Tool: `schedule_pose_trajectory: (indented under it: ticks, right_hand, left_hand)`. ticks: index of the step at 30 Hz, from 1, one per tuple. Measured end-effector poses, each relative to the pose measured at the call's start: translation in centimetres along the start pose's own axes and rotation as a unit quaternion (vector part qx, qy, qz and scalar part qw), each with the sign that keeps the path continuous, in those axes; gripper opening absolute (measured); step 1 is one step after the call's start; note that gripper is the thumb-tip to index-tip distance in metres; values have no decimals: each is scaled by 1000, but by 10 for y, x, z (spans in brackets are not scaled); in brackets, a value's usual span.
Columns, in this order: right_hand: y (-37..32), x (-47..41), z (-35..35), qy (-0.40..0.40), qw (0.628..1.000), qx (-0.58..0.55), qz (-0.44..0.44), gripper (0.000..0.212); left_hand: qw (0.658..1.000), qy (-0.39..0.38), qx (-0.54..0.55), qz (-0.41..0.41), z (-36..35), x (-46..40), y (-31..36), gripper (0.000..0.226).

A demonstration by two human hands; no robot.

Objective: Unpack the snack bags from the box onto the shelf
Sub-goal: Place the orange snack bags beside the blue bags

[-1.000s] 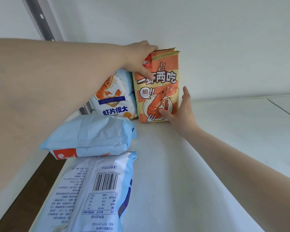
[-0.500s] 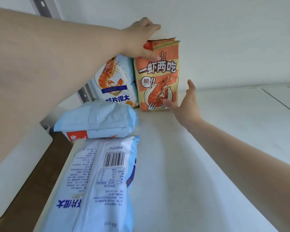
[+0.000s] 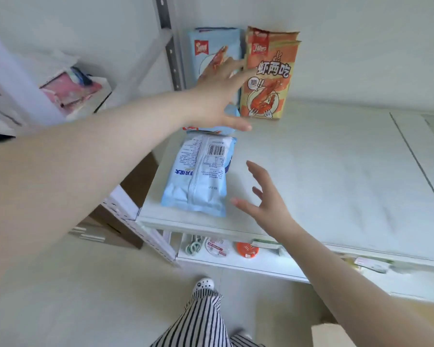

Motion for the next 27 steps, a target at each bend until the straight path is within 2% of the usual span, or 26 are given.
schedule_pose_trajectory:
  ticks: [1,3,4,7,13,17,22,27]
  right_hand:
    - [1,7,-4,19,999,-38,-31,77]
    - [8,22,-16,59,988,-99,-98,74]
    - [12,27,-24,73,983,-111,-124,75]
    - [19,27,-42,112,972,-115,-172,81]
    - [30,12,-59,164,952,-117,-230,90]
    - [34,6,-60,190,942,-122,-249,89]
    - [35,8,-64,206,923,-164,-279,74]
    - [15,3,-62,234,903,-244,-263,63]
  left_hand:
    - [996,-16,-18,84,0,33,-26,107]
    - [986,-20,-54,157,-23,65,-67,110]
    - [986,-34,-59,154,-32,68,-69,110]
    - [981,2,-47,186,-45,57,-86,108]
    - [983,28,-28,179,-59,41,-102,100]
    - [982,58,-20,180,-54,33,-105,93]
    - [982,83,-16,171,-60,34,-113,73]
    - [981,91,27,169,-52,25,-122,59]
Point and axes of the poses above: each hand's wrist, its own x-axis away from the middle knuckle, its own z-axis out of the back of the hand, y = z × x, the point moved 9 cm from there along -x, towards the middle knuckle, and after that the axes turned 15 degrees about -x, right-handed, at the moved point
